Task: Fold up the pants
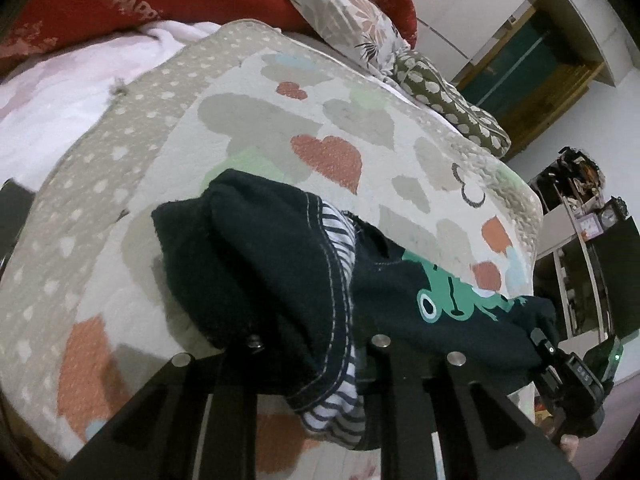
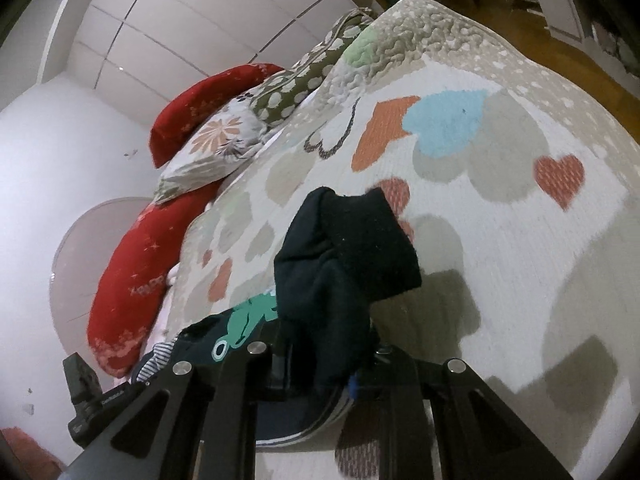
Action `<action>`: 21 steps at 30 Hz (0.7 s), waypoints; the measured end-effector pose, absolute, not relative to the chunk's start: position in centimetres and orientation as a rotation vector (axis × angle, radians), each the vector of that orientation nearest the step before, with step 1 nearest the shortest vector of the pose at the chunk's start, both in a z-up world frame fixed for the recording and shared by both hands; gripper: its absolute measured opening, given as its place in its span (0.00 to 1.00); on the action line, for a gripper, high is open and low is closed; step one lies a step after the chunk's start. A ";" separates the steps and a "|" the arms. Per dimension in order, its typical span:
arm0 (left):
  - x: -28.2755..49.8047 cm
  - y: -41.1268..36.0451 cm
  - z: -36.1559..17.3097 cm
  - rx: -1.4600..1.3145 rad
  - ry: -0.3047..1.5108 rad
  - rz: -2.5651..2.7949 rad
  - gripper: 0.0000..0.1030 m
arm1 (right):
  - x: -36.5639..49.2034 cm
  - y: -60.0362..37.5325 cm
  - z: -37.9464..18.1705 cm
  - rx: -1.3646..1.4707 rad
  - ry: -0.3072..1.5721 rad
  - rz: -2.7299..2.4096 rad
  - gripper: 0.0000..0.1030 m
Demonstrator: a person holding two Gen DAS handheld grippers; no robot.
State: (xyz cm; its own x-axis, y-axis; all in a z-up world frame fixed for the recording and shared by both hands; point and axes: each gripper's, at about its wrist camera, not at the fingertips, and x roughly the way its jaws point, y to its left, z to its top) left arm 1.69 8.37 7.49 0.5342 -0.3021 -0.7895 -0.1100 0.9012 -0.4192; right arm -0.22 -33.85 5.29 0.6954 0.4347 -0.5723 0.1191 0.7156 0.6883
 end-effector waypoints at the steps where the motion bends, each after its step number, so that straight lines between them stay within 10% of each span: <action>1: 1.1 8.5 7.4 -0.452 1.011 -0.116 0.17 | -1.2 -33.9 5.2 0.779 0.797 0.208 0.19; 7: -2.0 8.9 5.1 -0.447 1.070 -0.074 0.21 | -5.9 -33.7 3.5 0.796 0.813 0.204 0.19; 21: -9.4 9.5 9.9 -0.237 0.891 0.107 0.62 | -11.8 -35.3 2.7 0.703 0.854 -0.073 0.59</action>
State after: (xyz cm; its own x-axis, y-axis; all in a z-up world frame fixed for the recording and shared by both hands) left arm -9.38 9.47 9.87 0.6257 -0.0060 -0.7801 -0.1903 0.9686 -0.1601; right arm -11.84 -35.34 2.74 0.6691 0.2115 -0.7125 0.3298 0.7746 0.5397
